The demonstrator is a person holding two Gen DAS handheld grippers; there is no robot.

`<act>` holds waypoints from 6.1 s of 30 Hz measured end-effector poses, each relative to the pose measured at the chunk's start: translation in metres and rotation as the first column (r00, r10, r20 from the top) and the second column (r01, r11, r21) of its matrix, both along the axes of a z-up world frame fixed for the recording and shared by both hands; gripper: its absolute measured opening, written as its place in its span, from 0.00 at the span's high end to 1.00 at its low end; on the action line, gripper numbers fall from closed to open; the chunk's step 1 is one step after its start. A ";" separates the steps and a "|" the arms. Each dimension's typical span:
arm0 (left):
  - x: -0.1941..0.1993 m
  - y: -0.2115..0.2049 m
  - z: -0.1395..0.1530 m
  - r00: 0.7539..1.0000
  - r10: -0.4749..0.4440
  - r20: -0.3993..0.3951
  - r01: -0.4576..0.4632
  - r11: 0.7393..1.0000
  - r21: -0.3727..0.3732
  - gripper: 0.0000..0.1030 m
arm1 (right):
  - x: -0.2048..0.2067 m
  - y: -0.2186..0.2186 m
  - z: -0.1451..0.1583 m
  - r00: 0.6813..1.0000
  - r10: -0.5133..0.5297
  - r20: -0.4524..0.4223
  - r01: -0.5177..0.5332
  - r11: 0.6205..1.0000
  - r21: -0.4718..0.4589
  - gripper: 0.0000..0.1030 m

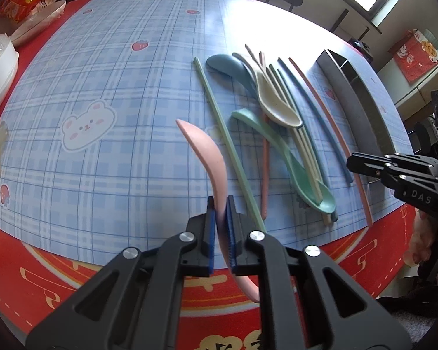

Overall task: Organize utensils
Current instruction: 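Carry the pink spoon with left gripper while right carries pink chopstick to the steel holder, then lower spoon and chopstick into the steel holder and open both grippers, then withdraw both grippers from the holder back toward the utensil pile, then grasp the green chopstick with left gripper while right grasps the blue chopstick, then lift both chopsticks and carry them over the steel holder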

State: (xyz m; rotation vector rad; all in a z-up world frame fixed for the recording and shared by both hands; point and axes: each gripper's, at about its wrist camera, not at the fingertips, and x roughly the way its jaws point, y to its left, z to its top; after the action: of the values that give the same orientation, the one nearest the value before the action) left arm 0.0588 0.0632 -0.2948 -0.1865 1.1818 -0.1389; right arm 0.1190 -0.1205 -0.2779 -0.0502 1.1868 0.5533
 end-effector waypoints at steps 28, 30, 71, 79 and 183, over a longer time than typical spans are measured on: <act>0.152 -0.219 0.050 0.932 -0.360 0.048 0.363 0.927 -0.097 0.89 | 0.058 -0.158 0.013 0.933 -0.357 -0.044 0.357 0.934 -0.004 0.94; 0.160 -0.228 0.042 0.930 -0.368 0.029 0.369 0.925 -0.095 0.89 | 0.060 -0.160 0.010 0.932 -0.357 -0.057 0.358 0.934 -0.001 0.94; 0.201 -0.182 0.065 0.959 -0.269 0.094 0.271 0.962 -0.012 0.42 | 0.071 -0.163 0.008 0.918 -0.395 -0.039 0.394 0.919 -0.029 0.77; 0.161 -0.129 0.096 0.961 -0.216 0.170 0.213 0.976 0.037 0.08 | 0.058 -0.166 0.026 0.907 -0.421 0.012 0.421 0.906 -0.032 0.36; 0.043 0.010 -0.029 0.963 0.269 0.025 -0.268 0.963 -0.027 0.89 | 0.077 0.025 -0.033 0.999 0.038 0.014 -0.034 0.974 -0.223 0.94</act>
State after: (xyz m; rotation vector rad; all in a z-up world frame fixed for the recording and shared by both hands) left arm 0.1023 0.0734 -0.3238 -0.3625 1.1154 0.0829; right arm 0.1960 -0.0953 -0.3106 -0.2686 1.2285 0.4483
